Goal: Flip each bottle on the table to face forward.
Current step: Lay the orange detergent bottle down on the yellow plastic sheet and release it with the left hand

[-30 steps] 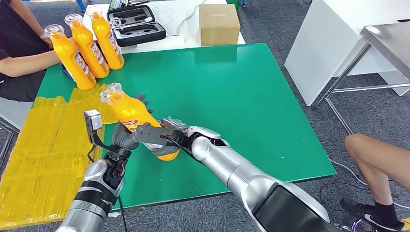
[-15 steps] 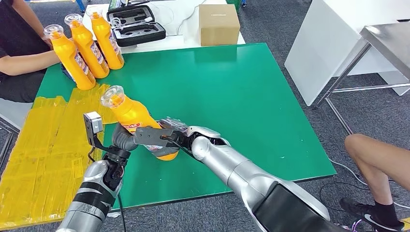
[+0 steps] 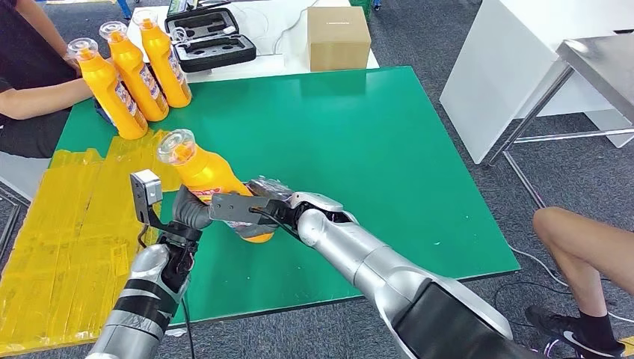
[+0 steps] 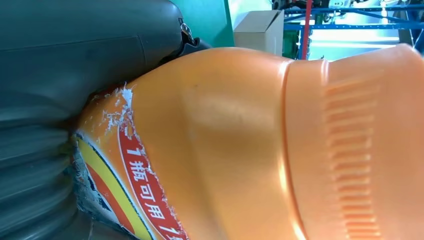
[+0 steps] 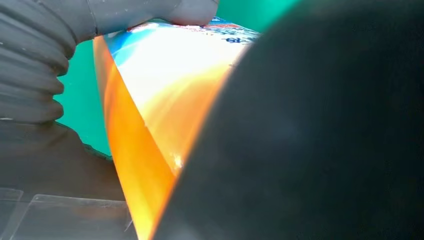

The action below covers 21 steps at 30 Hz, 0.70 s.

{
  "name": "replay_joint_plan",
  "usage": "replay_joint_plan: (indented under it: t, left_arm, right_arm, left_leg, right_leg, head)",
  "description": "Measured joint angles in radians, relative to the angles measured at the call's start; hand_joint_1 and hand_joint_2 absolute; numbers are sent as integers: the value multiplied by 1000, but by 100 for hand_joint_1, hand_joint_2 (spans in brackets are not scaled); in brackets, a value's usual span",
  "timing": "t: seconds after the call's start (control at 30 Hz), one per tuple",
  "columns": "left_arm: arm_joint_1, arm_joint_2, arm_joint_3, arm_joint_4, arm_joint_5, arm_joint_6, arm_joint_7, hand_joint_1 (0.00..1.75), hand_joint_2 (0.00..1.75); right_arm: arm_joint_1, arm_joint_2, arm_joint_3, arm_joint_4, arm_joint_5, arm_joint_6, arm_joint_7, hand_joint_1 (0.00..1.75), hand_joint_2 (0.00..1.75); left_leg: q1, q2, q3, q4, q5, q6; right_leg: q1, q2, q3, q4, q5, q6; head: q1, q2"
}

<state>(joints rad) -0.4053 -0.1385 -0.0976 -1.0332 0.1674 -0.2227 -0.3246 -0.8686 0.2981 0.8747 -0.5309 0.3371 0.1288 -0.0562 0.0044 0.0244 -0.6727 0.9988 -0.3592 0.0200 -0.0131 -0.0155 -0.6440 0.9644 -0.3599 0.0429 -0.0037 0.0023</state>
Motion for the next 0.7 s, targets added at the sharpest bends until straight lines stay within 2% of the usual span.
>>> replay_joint_plan:
  t: [0.03, 0.1, 0.23, 0.5, 0.6, 0.7]
  left_arm:
    - [-1, 0, -1, -2, -20, 18, -6, 175, 175]
    - [-9, 1, -1, -8, -102, 93, -25, 175, 175]
    - [-47, 29, 21, -3, -388, 324, -33, 175, 175]
    - [-126, 156, 130, 146, -963, 746, 25, 175, 175]
    - [-140, 200, 159, 222, -1127, 843, 64, 175, 175]
    - [-153, 228, 178, 298, -1240, 863, 121, 175, 175]
  right_arm:
    - [1, -1, -1, -2, 1, -13, -4, 0, 0]
    - [6, -8, -10, -17, 1, -51, -15, 0, 0]
    - [7, -44, -68, -87, 1, -85, -25, 0, 0]
    - [7, -104, -170, -197, 20, -40, -44, 0, 0]
    - [8, -121, -180, -223, 17, -32, -48, 0, 0]
    - [8, -135, -182, -240, 12, -26, -49, 0, 0]
  left_leg:
    - [0, 0, 0, 0, 0, 0]
    - [0, 0, -1, 0, 0, 0]
    - [0, 0, -1, 0, 0, 0]
    - [1, 2, -1, 0, 1, -2]
    - [1, 2, -1, 0, 1, -2]
    - [1, 2, -1, 0, 1, -2]
  right_leg:
    - [0, 0, 0, 0, 0, 0]
    - [0, 0, 0, 0, 0, 0]
    - [0, 0, 0, 0, 1, -1]
    - [1, 2, -2, 1, 2, -3]
    - [1, 2, -3, 2, 2, -3]
    - [1, 2, -3, 2, 2, -3]
  head:
    - [0, 0]
    - [0, 0]
    - [0, 0]
    - [0, 0]
    - [0, 0]
    - [0, 0]
